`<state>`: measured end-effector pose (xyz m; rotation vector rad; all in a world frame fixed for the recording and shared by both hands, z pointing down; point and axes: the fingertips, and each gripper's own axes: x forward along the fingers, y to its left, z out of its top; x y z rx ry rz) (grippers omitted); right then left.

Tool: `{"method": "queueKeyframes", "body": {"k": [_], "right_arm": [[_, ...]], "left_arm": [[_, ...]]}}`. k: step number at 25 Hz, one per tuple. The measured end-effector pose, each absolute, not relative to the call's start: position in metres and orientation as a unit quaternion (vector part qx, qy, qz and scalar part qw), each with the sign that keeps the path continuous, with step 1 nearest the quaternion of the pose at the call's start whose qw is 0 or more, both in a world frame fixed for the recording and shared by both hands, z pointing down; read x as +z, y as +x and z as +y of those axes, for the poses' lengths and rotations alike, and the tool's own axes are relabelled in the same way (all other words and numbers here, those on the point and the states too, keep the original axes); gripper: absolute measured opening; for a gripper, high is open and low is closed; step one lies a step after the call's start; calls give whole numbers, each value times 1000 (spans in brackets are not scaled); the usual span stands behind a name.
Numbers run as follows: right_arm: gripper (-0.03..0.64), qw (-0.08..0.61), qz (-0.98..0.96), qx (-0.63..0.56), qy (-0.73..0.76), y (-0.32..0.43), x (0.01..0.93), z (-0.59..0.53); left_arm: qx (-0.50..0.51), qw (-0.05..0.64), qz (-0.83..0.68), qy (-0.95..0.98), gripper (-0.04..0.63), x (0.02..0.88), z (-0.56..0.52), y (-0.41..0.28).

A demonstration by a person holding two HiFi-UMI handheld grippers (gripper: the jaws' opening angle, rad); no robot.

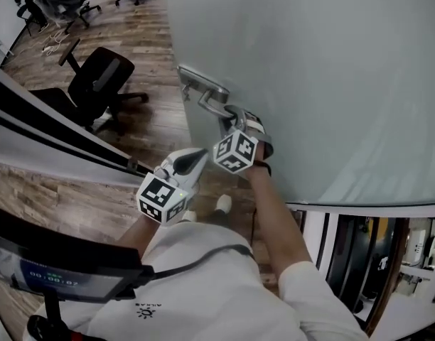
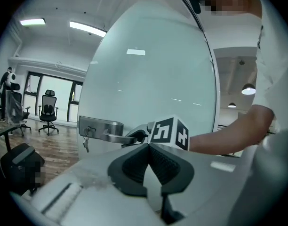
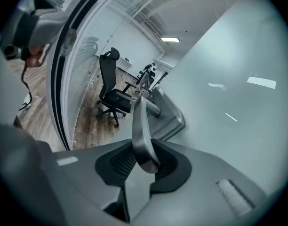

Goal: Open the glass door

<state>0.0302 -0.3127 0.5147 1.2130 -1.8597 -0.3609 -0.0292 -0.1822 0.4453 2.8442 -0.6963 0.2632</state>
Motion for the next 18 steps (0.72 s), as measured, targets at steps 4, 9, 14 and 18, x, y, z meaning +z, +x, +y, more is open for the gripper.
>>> {"method": "queueKeyframes", "body": {"k": [4, 9, 14, 18], "right_arm": [[80, 420, -754, -137, 486, 48, 519, -328], [81, 405, -752, -120, 505, 55, 517, -346], [83, 370, -762, -88, 524, 67, 502, -370], [81, 362, -764, -69, 530, 82, 500, -383]], "left_arm": [[82, 105, -279, 951, 5, 448, -226, -11], [78, 111, -330, 934, 5, 450, -269, -18], [82, 112, -368, 919, 5, 441, -300, -22], [93, 114, -373, 916, 5, 439, -307, -7]]}}
